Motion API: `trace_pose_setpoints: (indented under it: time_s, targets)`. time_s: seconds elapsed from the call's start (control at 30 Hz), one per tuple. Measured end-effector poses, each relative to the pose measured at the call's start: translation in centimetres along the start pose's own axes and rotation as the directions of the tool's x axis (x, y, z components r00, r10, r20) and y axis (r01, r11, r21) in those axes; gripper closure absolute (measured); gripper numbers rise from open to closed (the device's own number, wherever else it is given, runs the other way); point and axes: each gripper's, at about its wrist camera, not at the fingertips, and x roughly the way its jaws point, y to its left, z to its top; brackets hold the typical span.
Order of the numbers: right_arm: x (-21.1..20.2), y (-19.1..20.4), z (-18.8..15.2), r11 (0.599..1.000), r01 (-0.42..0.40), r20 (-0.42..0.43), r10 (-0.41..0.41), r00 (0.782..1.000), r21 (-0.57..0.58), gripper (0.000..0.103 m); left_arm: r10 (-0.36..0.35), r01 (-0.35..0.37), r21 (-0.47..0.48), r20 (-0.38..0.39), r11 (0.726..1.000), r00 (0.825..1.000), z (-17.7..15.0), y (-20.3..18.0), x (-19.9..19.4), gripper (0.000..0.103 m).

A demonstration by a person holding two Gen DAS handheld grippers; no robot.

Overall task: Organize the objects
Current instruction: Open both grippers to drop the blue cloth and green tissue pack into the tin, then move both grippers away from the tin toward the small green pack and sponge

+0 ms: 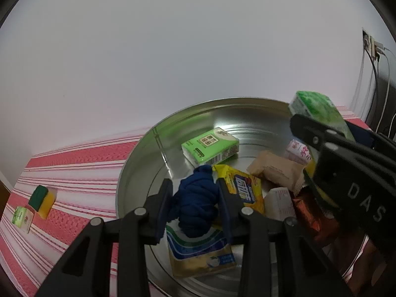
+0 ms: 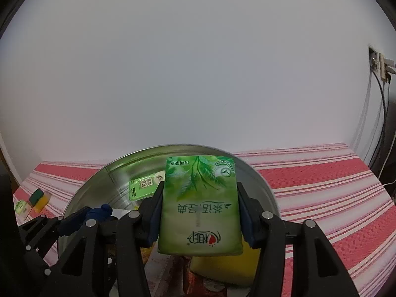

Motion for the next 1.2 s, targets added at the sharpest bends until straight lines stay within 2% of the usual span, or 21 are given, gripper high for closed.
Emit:
trace_pose_setpoints:
  time_s: [0.07, 0.13, 0.17, 0.2, 0.23, 0.3, 0.43, 0.63, 0.77, 0.93, 1.07, 1.13, 1.2]
  targets:
    - [0.0, -0.2, -0.1, 1.0, -0.022, -0.014, 0.022, 1.0, 0.001, 0.048, -0.004, 0.004, 0.005, -0.004, 1.0, 1.0, -0.1, 0.0, 0.2, 0.068]
    - [-0.1, -0.4, -0.3, 0.999, -0.051, -0.021, 0.052, 0.998, 0.013, 0.043, -0.004, 0.004, -0.005, -0.005, 1.0, 1.0, -0.1, 0.1, 0.2, 0.058]
    - [-0.2, -0.5, -0.4, 0.998, -0.057, -0.024, 0.058, 0.998, 0.016, 0.038, -0.01, 0.01, -0.013, -0.009, 1.0, 1.0, -0.1, 0.1, 0.2, 0.05]
    - [-0.4, -0.6, -0.4, 0.998, -0.058, -0.024, 0.059, 0.998, 0.017, 0.029, -0.018, 0.018, -0.02, -0.017, 1.0, 1.0, -0.1, 0.1, 0.2, 0.029]
    - [-0.7, -0.6, -0.4, 0.999, -0.052, -0.011, 0.052, 0.999, 0.015, 0.025, -0.027, 0.027, -0.028, -0.017, 0.999, 0.999, -0.1, 0.1, 0.2, 0.014]
    - [-2.1, 0.0, 0.6, 1.0, -0.018, 0.032, 0.018, 0.999, 0.005, 0.022, -0.029, 0.029, -0.042, 0.004, 0.999, 1.0, -0.1, 0.2, -0.2, 0.009]
    - [-3.3, -0.5, 0.6, 0.999, 0.041, 0.09, -0.041, 0.995, 0.0, 0.02, 0.005, -0.004, -0.029, 0.036, 1.0, 0.999, -0.2, 0.1, -1.0, 0.002]
    - [-5.1, 0.0, 1.0, 0.998, 0.036, 0.109, -0.041, 0.993, 0.055, 0.02, 0.018, -0.013, -0.056, 0.09, 0.998, 0.996, -0.3, 1.1, -2.0, 0.001]
    - [-6.6, -0.4, 0.6, 0.997, 0.054, 0.159, -0.063, 0.985, 0.063, 0.02, 0.041, -0.033, -0.055, 0.14, 0.998, 0.989, -0.6, 2.2, -2.7, 0.001]
    - [-7.3, 0.5, 0.0, 0.994, 0.101, 0.227, -0.11, 0.968, 0.051, 0.02, 0.061, -0.045, -0.093, 0.175, 0.995, 0.983, -0.7, 3.7, -2.9, 0.001]
    - [-7.6, 2.1, -0.5, 0.989, 0.147, 0.307, -0.149, 0.94, 0.03, 0.02, 0.091, -0.06, -0.154, 0.203, 0.986, 0.975, -1.0, 5.6, -3.4, 0.001]
    - [-8.0, 2.9, -0.5, 0.985, 0.17, 0.326, -0.165, 0.931, 0.011, 0.012, 0.099, -0.063, -0.172, 0.214, 0.983, 0.972, -1.2, 6.2, -3.3, 0.001]
    - [-8.0, 3.5, -0.7, 0.984, 0.179, 0.335, -0.169, 0.927, 0.002, 0.011, 0.113, -0.079, -0.166, 0.212, 0.983, 0.971, -1.4, 6.5, -3.1, 0.001]
